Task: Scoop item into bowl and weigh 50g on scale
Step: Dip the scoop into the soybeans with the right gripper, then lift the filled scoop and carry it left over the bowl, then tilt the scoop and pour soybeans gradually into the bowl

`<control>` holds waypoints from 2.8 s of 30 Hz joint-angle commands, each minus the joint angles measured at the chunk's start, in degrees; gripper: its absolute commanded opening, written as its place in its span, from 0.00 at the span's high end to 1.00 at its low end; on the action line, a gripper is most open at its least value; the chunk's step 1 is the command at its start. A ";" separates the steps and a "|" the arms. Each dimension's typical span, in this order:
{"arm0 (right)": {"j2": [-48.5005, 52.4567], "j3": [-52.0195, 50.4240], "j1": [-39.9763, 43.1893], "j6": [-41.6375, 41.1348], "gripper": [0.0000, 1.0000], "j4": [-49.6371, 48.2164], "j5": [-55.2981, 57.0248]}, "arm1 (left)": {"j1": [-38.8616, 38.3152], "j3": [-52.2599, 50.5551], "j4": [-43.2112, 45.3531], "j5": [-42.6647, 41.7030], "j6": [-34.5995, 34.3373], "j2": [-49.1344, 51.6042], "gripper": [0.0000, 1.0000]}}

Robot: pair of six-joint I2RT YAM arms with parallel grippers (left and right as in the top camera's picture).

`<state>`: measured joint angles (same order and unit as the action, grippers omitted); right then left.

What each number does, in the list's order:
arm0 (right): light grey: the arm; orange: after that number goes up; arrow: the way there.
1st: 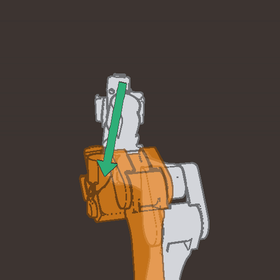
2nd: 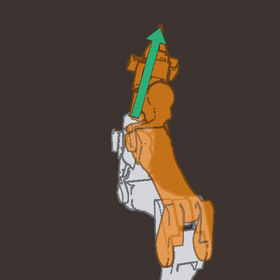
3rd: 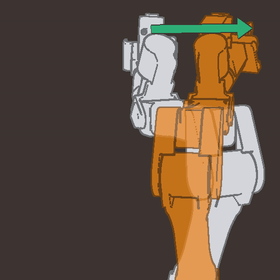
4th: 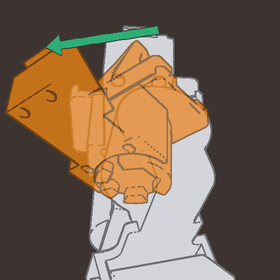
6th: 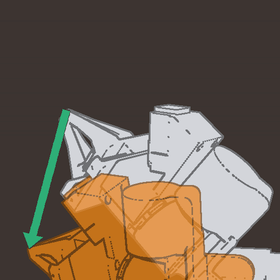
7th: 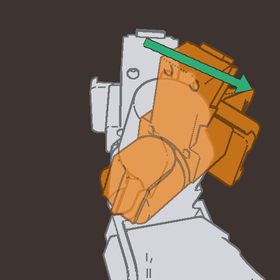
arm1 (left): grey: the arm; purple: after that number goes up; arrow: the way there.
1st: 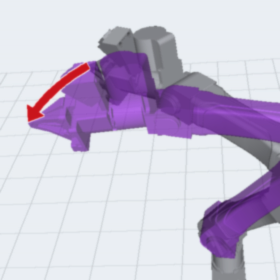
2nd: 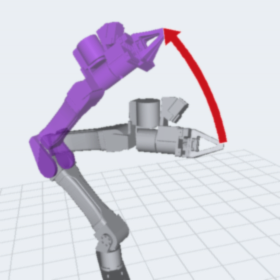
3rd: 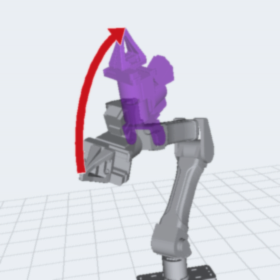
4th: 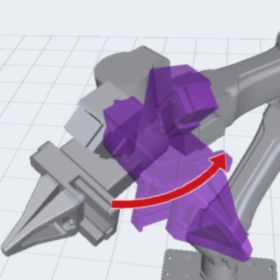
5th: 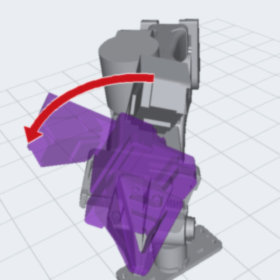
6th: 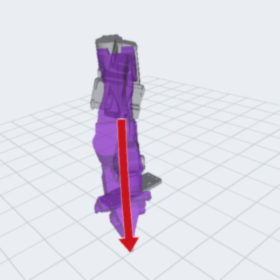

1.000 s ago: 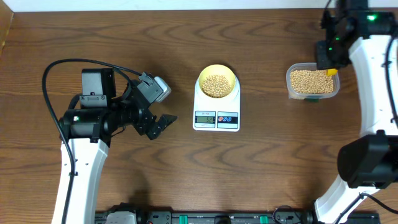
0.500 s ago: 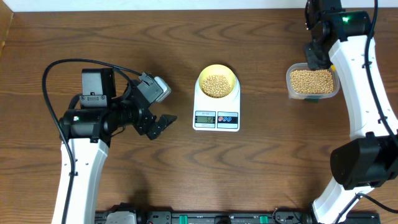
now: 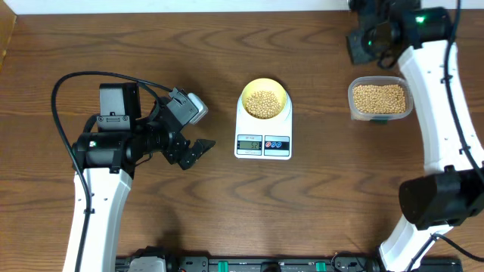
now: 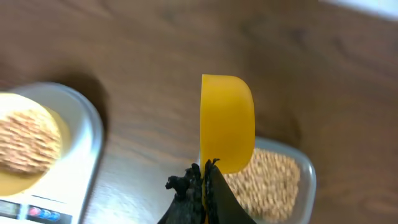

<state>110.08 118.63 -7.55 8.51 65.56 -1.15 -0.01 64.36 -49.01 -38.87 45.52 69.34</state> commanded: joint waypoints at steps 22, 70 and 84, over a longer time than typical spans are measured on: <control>3.34 2.64 -9.81 24.72 0.99 5.05 -26.21 | 0.33 0.26 0.00 -0.52 0.96 0.00 0.02; 14.19 0.39 -18.38 21.97 0.99 1.66 -13.35 | 0.33 0.26 0.00 -0.52 0.96 0.00 0.03; 15.19 0.35 -18.38 21.99 0.99 3.10 -13.35 | 0.33 0.26 0.00 -0.52 0.96 0.00 0.03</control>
<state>123.85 119.42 -25.61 31.00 68.34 -14.50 -0.01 64.36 -49.01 -38.87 45.52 69.34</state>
